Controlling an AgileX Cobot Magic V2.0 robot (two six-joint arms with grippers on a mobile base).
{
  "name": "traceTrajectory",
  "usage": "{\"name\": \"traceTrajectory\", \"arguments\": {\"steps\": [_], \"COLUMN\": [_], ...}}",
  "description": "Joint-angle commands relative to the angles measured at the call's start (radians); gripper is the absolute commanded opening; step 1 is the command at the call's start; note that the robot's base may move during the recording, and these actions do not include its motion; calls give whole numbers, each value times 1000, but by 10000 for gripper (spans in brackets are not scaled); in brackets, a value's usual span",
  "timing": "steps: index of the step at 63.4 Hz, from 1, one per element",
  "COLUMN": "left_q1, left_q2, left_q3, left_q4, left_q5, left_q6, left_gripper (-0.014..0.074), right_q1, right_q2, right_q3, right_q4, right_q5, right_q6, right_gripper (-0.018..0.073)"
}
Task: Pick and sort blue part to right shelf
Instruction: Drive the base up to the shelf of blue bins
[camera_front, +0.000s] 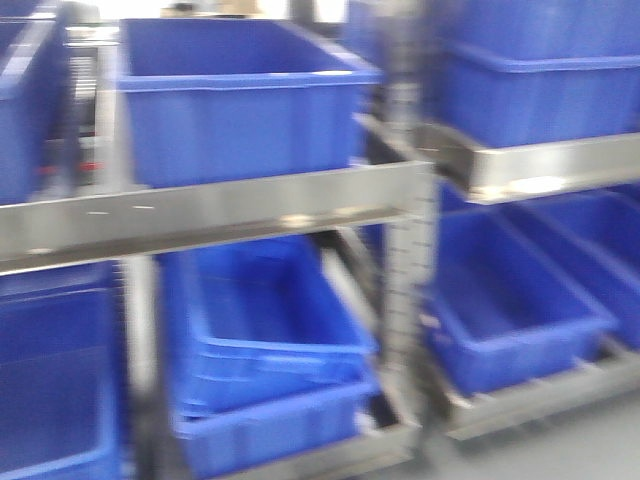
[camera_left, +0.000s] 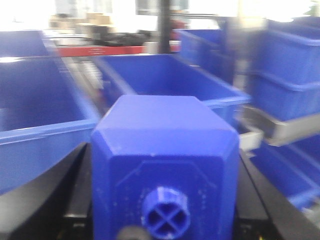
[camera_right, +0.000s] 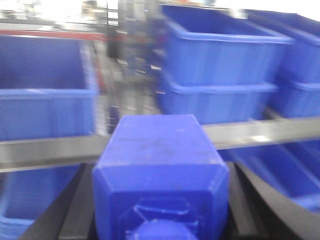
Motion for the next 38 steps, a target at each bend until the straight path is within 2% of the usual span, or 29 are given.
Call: {"name": "traceTrajectory", "arguments": {"steps": [1,38], "left_q1": [-1,-1], "left_q2": [13,13], "left_q3": [-29,-29], "left_q4": [-13,-13], "left_q5": [-88,-88], "left_q6": [-2,-2], "left_gripper": [386,386], "right_q1": [-8,-8], "right_q2": [5,5], "right_q3": [-32,-32], "right_q4": [1,1], "right_q5": [-98,-98], "right_q6": [-7,-7], "right_gripper": [407,407]}}
